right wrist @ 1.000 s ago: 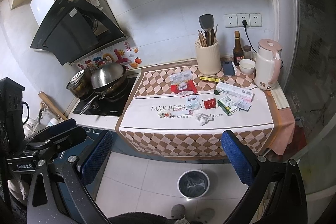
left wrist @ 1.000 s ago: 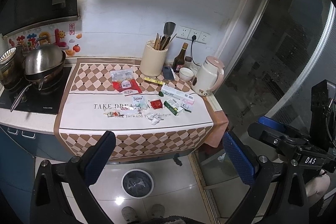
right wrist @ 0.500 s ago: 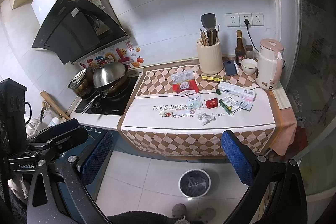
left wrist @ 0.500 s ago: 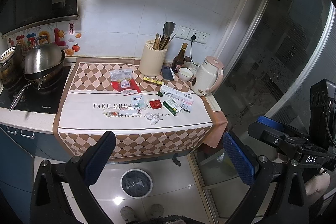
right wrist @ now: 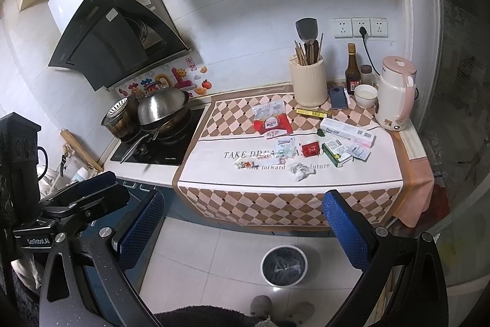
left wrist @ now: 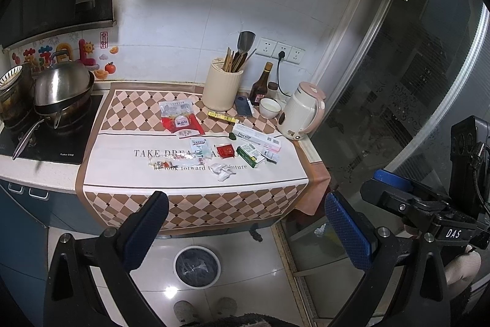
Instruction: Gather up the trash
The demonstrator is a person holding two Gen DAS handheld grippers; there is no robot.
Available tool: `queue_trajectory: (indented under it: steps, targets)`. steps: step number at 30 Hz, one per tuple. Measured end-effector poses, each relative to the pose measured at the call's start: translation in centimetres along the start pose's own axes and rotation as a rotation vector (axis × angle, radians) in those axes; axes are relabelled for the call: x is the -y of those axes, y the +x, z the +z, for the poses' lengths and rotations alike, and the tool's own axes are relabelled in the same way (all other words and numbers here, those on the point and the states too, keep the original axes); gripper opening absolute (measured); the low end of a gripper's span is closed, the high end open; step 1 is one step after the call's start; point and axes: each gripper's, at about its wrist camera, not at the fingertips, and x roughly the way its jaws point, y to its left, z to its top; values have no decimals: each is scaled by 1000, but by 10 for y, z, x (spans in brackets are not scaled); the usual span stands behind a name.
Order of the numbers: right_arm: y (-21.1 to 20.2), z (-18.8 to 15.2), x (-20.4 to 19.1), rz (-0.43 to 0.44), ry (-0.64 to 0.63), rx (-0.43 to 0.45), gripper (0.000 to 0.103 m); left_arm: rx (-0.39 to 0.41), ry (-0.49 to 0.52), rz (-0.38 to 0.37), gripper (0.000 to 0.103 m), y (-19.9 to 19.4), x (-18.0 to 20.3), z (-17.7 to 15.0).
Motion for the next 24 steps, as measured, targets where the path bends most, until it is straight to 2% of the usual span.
queue_trajectory:
  steps: [17, 24]
  targets:
    - [5, -11, -3, 12, 3, -8, 103, -3, 0, -12, 103, 1, 15, -6]
    - [7, -11, -2, 5, 10, -8, 103, -9, -4, -20, 103, 5, 1, 3]
